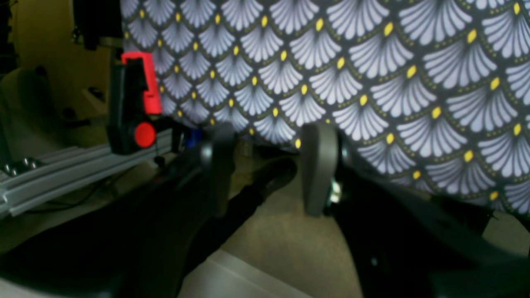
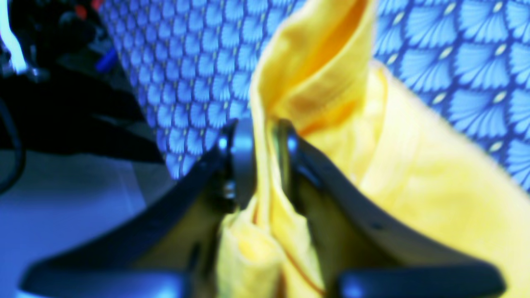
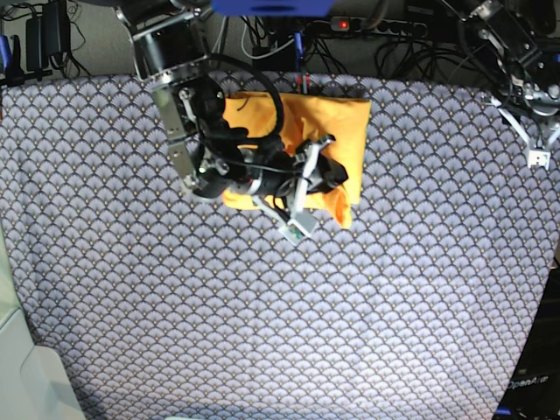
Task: Fold the T-shirt properly
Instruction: 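Fold the held end over onto the folded stack with the right gripper, then release the end with the right gripper and press the fold flat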
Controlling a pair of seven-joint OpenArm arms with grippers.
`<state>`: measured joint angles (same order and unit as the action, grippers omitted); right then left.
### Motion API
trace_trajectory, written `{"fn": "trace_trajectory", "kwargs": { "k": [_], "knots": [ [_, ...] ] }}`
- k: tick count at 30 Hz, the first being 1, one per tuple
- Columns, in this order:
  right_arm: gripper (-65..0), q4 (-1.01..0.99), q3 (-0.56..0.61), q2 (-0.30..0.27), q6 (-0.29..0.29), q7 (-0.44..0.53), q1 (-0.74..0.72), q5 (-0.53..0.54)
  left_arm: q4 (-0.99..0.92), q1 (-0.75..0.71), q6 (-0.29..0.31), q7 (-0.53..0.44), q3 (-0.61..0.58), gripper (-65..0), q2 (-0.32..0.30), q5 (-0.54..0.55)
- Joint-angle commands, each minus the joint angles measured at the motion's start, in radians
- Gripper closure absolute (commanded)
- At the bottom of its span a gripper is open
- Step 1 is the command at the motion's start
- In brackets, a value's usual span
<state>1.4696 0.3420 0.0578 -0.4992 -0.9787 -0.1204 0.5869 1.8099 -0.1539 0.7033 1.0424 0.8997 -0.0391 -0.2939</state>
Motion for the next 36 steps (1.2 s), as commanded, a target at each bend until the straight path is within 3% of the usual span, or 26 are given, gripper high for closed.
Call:
{"fn": "trace_trajectory", "kwargs": {
  "k": [1,3,6,20,25,31,36],
  "knots": [
    [-20.9,0.018,-0.001,0.006,0.000,0.028,-0.011,0.025,0.015,0.006,-0.005,-0.009,0.002,-26.3,-0.015,0.002],
    [-26.7,0.018,-0.001,0.006,0.020,0.037,-0.006,0.025,0.015,0.006,-0.005,-0.009,0.002,-26.3,-0.015,0.002],
    [-30.1,0.019,-0.001,0.006,0.024,0.037,0.005,0.026,0.015,0.006,-0.005,-0.009,0.002,-26.3,-0.017,0.002],
    [-30.4,0.260,0.062,-0.022,0.032,0.028,0.015,0.025,0.014,0.006,-0.005,-0.009,0.002,-26.3,-0.017,0.002],
    [-30.3,0.259,0.006,-0.089,0.035,0.028,0.035,0.023,0.014,0.006,-0.005,-0.009,0.002,-26.3,-0.017,0.002],
    [-30.3,0.265,-0.094,-0.172,0.095,0.037,0.103,0.026,0.014,0.018,-0.005,-0.009,0.003,-26.3,-0.011,0.000],
    [-30.3,0.286,-0.122,-0.184,0.095,0.048,0.161,0.026,0.014,0.027,-0.005,-0.009,0.003,-26.3,-0.009,0.000]
  ]
}}
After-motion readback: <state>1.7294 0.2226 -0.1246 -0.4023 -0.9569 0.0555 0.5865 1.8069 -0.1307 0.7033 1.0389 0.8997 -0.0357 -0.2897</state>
